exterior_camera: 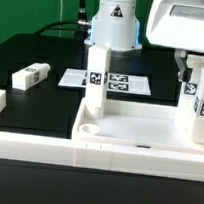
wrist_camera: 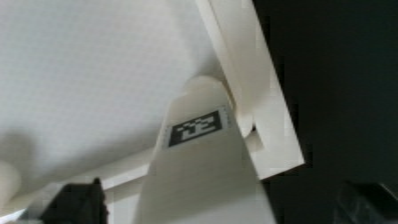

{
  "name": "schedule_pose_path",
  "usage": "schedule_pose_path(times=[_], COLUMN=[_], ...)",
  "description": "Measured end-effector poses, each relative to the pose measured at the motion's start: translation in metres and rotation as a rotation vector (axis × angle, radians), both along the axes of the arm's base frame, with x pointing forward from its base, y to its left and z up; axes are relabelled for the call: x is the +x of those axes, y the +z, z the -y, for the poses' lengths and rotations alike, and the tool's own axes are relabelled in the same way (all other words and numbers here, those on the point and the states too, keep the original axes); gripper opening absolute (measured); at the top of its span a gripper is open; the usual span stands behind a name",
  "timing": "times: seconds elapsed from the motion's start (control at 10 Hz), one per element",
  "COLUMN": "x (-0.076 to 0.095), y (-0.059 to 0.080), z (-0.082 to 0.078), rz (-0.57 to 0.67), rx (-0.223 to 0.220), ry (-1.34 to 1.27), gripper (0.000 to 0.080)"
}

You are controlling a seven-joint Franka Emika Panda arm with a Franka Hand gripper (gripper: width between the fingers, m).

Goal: Assemble desk

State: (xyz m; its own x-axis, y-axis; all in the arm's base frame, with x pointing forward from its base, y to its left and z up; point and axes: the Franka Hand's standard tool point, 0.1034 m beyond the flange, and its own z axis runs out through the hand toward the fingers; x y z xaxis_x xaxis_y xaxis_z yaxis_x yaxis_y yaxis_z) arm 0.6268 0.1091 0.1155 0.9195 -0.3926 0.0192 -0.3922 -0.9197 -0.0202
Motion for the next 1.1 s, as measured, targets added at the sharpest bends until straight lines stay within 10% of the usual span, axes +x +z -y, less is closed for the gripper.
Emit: schedule_pose_path(times=[0.5,0.8,1.1], x=[0.0003,0.0005,0.0005], y=[-0.0001,0.0000,0.0000], z=[0.0033,0.0032,0.0033], rz=[0.001,0.002,0.002], rx=[-0.032,-0.031,-0.031], ry=[0.317,0.314,0.293], gripper=[0.0649,0.0285,0.0288])
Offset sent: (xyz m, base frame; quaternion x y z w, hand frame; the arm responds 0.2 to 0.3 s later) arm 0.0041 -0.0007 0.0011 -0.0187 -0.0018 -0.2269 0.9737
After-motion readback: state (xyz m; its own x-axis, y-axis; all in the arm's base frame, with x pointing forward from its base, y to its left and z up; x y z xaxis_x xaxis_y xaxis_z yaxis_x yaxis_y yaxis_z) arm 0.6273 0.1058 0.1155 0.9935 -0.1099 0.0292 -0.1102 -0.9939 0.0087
